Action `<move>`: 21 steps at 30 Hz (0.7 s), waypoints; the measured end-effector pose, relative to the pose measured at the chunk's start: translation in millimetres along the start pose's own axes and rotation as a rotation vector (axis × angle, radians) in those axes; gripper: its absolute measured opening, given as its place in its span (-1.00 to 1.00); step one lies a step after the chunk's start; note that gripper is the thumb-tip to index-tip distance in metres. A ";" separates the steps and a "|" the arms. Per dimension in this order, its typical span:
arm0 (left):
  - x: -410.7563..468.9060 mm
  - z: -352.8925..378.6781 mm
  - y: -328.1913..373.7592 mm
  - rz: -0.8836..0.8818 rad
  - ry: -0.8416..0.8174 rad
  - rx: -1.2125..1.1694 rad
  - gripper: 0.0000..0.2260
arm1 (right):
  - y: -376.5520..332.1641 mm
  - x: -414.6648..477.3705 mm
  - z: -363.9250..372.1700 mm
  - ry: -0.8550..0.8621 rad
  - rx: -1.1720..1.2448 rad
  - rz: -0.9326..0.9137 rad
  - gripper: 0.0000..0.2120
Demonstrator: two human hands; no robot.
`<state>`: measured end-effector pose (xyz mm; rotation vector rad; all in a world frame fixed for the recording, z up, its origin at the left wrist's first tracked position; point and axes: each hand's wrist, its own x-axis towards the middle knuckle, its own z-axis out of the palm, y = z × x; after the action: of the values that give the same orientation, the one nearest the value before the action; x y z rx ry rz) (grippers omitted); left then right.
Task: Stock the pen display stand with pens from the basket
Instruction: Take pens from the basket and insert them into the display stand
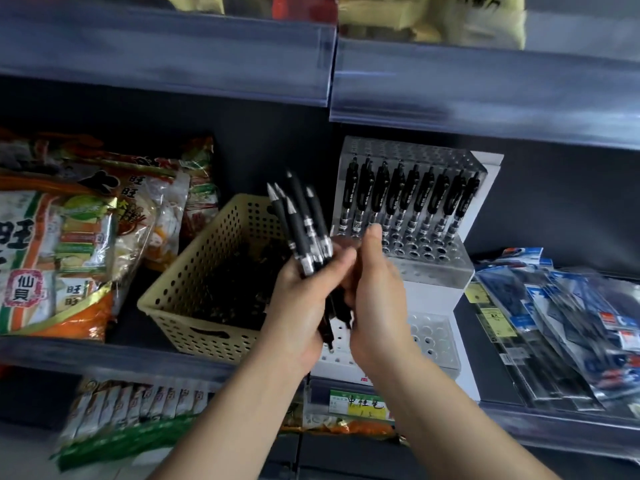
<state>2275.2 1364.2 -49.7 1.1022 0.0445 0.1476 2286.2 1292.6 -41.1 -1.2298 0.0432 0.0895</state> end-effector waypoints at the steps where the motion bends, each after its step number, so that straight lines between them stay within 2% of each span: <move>1: -3.8 0.2 -2.1 0.006 -0.026 0.049 -0.89 | -5.4 -1.3 -4.0 -0.021 -0.053 -0.049 -0.57; 5: -11.9 2.0 -15.4 0.011 -0.153 0.237 -0.84 | -17.9 -2.5 -24.1 -0.181 -0.201 -0.135 -0.66; 9: -12.9 0.2 -19.2 -0.055 -0.236 0.289 -0.81 | -16.4 -2.0 -44.5 -0.362 -0.257 -0.214 -0.91; 14: -8.5 -3.5 -22.2 -0.089 -0.325 0.346 -0.90 | -19.8 2.3 -65.0 -0.449 -0.266 -0.209 -0.90; 17: -10.1 3.1 -20.9 0.040 -0.242 0.532 -0.88 | -24.8 4.0 -71.5 -0.420 -0.322 -0.272 -0.79; 19: -12.5 5.1 -19.6 0.221 -0.153 0.748 -0.86 | -26.9 5.0 -73.8 -0.402 -0.444 -0.347 -0.64; 21: -11.2 0.1 -19.9 0.420 -0.127 0.941 -0.92 | -30.0 5.9 -75.3 -0.399 -0.508 -0.368 -0.54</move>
<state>2266.1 1353.7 -67.7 2.0523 -0.2588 0.4616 2295.9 1212.0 -38.5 -1.6851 -0.5820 0.0227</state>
